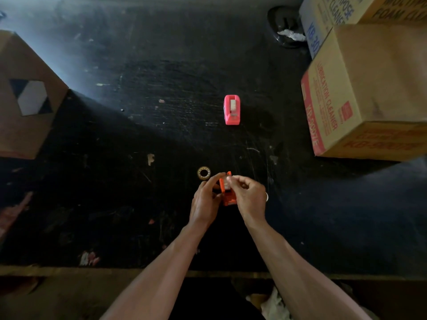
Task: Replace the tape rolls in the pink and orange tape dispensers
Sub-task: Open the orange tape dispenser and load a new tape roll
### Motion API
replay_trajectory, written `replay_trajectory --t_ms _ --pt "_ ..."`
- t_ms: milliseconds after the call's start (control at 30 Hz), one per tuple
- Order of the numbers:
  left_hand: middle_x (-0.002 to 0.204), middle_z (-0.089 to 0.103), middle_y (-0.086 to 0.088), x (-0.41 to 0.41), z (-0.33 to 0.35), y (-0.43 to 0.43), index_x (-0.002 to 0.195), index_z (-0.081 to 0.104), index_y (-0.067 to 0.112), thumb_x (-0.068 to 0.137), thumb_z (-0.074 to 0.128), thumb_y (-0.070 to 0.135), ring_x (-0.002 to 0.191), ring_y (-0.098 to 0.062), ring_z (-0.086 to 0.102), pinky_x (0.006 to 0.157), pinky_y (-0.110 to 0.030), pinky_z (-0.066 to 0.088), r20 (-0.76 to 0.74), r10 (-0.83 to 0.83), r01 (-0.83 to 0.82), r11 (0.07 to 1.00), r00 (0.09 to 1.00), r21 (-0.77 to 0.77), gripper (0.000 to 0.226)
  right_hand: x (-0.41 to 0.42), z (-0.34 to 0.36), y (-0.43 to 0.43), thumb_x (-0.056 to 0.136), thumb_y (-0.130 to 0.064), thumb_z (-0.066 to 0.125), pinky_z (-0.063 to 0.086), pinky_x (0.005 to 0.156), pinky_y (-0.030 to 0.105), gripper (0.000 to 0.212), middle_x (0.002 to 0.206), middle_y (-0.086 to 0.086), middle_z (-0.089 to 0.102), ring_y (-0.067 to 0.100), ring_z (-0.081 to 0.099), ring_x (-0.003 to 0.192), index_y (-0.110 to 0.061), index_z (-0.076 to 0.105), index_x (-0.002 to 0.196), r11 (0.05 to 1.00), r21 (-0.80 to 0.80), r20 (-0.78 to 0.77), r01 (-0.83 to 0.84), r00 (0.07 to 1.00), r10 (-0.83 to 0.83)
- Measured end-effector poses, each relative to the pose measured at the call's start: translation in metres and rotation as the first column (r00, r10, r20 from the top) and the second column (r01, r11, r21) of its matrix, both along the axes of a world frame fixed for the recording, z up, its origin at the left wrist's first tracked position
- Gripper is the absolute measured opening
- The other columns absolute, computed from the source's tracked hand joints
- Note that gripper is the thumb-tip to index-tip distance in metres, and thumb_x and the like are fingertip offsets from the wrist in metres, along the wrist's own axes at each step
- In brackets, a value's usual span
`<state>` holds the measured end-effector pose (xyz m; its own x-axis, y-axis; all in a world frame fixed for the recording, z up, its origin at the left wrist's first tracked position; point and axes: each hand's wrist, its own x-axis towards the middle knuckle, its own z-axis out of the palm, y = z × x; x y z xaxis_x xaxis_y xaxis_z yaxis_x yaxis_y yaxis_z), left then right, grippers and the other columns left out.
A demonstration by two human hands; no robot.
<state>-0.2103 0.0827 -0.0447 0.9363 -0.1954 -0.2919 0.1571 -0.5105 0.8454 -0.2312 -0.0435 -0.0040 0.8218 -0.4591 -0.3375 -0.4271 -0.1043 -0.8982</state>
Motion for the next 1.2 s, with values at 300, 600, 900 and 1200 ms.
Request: replay_trajectory --t_ms 300,600,900,1200 --pt "0.132 0.062 -0.010 0.005 0.004 0.001 0.141 0.048 0.044 0.103 0.057 0.023 0.114 -0.026 0.069 0.093 -0.049 0.062 -0.086 0.002 -0.019 0.980 0.996 -0.197 0.045 0.016 0.003 0.006 0.090 -0.024 0.078 0.066 0.060 0.036 0.009 0.077 -0.004 0.077 0.011 0.076 0.070 -0.026 0.078 0.081 0.997 -0.058 -0.089 -0.042 0.995 0.037" --pt "0.126 0.068 0.001 0.008 0.010 0.005 0.140 0.057 0.039 0.100 0.066 0.012 0.110 -0.016 0.071 0.093 -0.036 0.063 -0.028 -0.060 0.057 0.992 0.998 -0.110 0.049 0.000 0.007 -0.011 0.094 -0.022 0.074 0.060 0.075 0.019 0.008 0.087 -0.011 0.076 -0.005 0.073 0.083 -0.029 0.077 0.090 0.989 0.039 -0.029 -0.145 0.989 0.146" --pt "0.104 0.074 0.011 0.020 0.021 0.008 0.142 0.063 0.030 0.104 0.059 0.013 0.089 -0.001 0.074 0.086 -0.025 0.063 -0.081 -0.072 0.066 0.995 0.994 -0.070 0.041 -0.011 -0.004 -0.016 0.097 -0.030 0.069 0.061 0.076 0.022 0.015 0.088 -0.006 0.080 0.004 0.075 0.083 -0.022 0.080 0.098 0.986 -0.037 -0.009 -0.163 0.987 0.163" --pt "0.096 0.074 0.009 0.021 0.017 -0.001 0.132 0.070 0.033 0.101 0.063 0.013 0.088 -0.008 0.075 0.089 -0.038 0.064 -0.110 0.026 -0.031 0.999 0.994 -0.044 0.038 -0.033 -0.012 -0.016 0.092 -0.012 0.074 0.052 0.087 0.008 0.013 0.102 -0.007 0.076 -0.012 0.066 0.093 -0.015 0.080 0.104 0.926 -0.322 0.059 -0.195 0.972 0.225"
